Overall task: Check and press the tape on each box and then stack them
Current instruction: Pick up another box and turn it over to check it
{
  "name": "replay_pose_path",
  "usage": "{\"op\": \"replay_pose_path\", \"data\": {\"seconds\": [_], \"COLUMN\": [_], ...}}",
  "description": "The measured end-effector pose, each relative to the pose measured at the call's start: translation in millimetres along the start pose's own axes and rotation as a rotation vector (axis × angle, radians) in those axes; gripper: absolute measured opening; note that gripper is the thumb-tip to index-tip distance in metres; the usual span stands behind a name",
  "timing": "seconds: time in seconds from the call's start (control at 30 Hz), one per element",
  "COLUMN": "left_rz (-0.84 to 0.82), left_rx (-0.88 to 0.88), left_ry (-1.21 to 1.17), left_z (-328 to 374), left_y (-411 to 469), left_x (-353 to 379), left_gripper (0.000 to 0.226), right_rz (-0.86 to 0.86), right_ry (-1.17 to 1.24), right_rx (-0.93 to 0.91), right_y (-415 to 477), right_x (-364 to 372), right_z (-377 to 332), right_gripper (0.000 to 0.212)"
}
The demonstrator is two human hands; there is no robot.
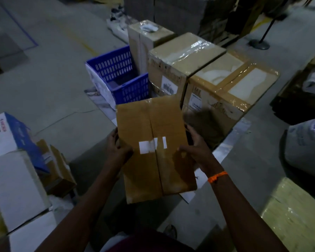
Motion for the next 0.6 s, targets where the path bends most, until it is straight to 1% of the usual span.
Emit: {"op": "replay_pose_path", "data": {"seconds": [0.03, 0.1, 0.17, 0.2, 0.23, 0.27, 0.33, 0.37, 0.43, 0.5, 0.6], "left_rz": [0.013, 0.008, -0.018, -0.037, -0.050, -0.061, -0.087, -0.096, -0.111, -0.140, -0.162], "left_rx": [0.026, 0.097, 0.076, 0.043, 0.008, -0.014, -0.056, -0.081, -0.088, -0.095, -0.135], "left_ry": [-0.023, -0.078, -0.297, -0.419, -0.489, -0.490, -0.389, -0.344, -0.269, -0.223, -0.199], "left_z": [5.8, 20.0, 26.8, 25.6, 22.4, 19.4, 8.8, 2.0, -5.8, -9.9, -7.3], "left_y": [-0.2, -0.3, -0.7, -0.2, 0.4, 0.5, -2.9, -5.6, -10.5, -9.0, -2.2], "left_x": [-3.6, -7.4, -9.4, -9.7, -10.9, -12.1, -11.8, -11.0, -10.7, -11.2, -11.1], "left_gripper": [0.083, 0.072, 0.055, 0.046, 0.040, 0.045, 0.071, 0.076, 0.074, 0.088, 0.107], "right_rz": [0.024, 0.085, 0.145, 0.178, 0.214, 0.250, 0.297, 0.317, 0.339, 0.355, 0.377], "right_ry": [0.033, 0.114, 0.193, 0.234, 0.279, 0.316, 0.355, 0.367, 0.402, 0.421, 0.423], "right_rx": [-0.049, -0.139, -0.205, -0.213, -0.201, -0.174, -0.106, -0.074, -0.028, -0.007, -0.001], "right_y": [-0.2, -2.9, -8.2, -10.5, -12.4, -13.4, -16.1, -18.3, -25.3, -32.2, -36.9], "right_x": [-2.6, -8.9, -14.9, -17.6, -19.6, -20.9, -18.3, -15.4, -8.6, -3.6, -1.2], "right_z": [-9.3, -23.7, -30.3, -27.9, -23.2, -13.4, 9.0, 21.3, 40.9, 46.8, 46.3], "right_gripper": [0.092, 0.083, 0.070, 0.063, 0.057, 0.054, 0.049, 0.045, 0.039, 0.041, 0.052]}}
Point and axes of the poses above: each hand's wrist, its own y-axis towards the middle knuckle, its own x-axis out of the palm, z = x × y, the point moved 8 cm from there along y, towards the middle knuckle, and after that the axes turned 7 degrees about -y, right-handed, at the moved point
